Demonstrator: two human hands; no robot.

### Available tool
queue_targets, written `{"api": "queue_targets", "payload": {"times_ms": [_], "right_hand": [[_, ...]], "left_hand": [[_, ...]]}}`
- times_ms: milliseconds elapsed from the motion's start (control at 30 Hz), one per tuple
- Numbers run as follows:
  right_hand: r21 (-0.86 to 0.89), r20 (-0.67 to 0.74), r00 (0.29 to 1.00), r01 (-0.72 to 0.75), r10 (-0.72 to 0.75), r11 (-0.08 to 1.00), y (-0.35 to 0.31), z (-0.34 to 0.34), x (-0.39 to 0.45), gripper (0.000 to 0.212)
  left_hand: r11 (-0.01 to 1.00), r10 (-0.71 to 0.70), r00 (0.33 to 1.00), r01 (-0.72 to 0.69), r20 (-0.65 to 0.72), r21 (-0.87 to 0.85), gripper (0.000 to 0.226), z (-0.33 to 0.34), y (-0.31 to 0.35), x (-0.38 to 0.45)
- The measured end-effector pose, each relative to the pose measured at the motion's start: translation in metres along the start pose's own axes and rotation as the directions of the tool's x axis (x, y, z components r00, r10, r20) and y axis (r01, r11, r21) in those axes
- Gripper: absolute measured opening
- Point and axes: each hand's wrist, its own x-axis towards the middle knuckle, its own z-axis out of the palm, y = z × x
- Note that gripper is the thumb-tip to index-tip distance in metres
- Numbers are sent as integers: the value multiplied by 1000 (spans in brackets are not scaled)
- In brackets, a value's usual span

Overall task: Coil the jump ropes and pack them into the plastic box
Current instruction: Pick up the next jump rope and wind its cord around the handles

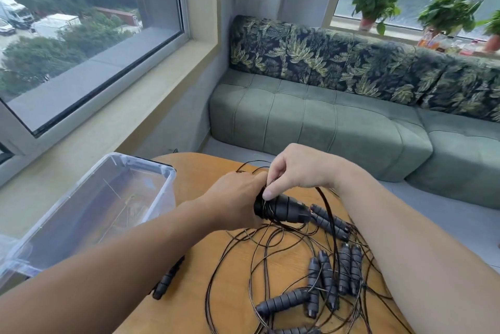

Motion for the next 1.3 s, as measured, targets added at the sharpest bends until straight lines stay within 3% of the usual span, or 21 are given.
{"api": "queue_targets", "payload": {"times_ms": [100, 233, 333, 467, 533, 633, 767, 833, 900, 1033, 1133, 1200, 1300], "right_hand": [[286, 27, 999, -40, 34, 957, 17, 9, 6, 33], [679, 89, 996, -59, -3, 732, 37, 23, 13, 22], [827, 119, 990, -58, -73, 560, 55, 36, 18, 25], [975, 85, 993, -65, -87, 211, 64, 60, 10, 45], [984, 42, 998, -34, -42, 175, 53, 65, 6, 39], [965, -52, 988, 13, 145, 263, 37, 72, 3, 11], [807, -53, 965, -110, 257, 580, 18, 86, -6, 30], [546, -103, 962, -157, 252, 823, 11, 82, -9, 28], [202, -152, 966, -179, 212, 963, 5, 71, -12, 28], [-238, -175, 967, -226, 188, 945, -12, 49, -22, 24], [-407, -192, 977, -162, 90, 899, -25, 26, -28, 26], [-428, -163, 986, -104, 36, 898, -27, 7, -27, 16], [-274, -101, 994, -59, 32, 960, -21, -14, -21, 10]], "left_hand": [[996, -4, 1000, 6, 22, -84, 49, -6, 2, -4], [950, -30, 999, 24, -13, -311, 46, -10, 5, -4], [856, -66, 997, 82, 48, -511, 57, -11, 5, -5], [684, -105, 992, 127, 76, -719, 75, -16, 4, -1], [740, -133, 991, 111, 17, -664, 62, -19, 4, 2], [825, -207, 974, 123, -92, -551, 30, -21, 0, 9], [922, -278, 951, 225, -136, -316, 37, -22, -21, 23], [960, -217, 972, 196, -89, -202, 40, -20, -26, 24], [988, -145, 987, 141, -63, -63, 39, -19, -24, 23], [966, -47, 997, 62, -65, 252, 38, -16, -16, 27], [956, -10, 999, 20, -36, 294, 38, -13, -12, 29], [964, 20, 1000, -16, -12, 265, 40, -11, -12, 29], [985, 48, 999, -51, 25, 167, 45, -8, -11, 29]]}}
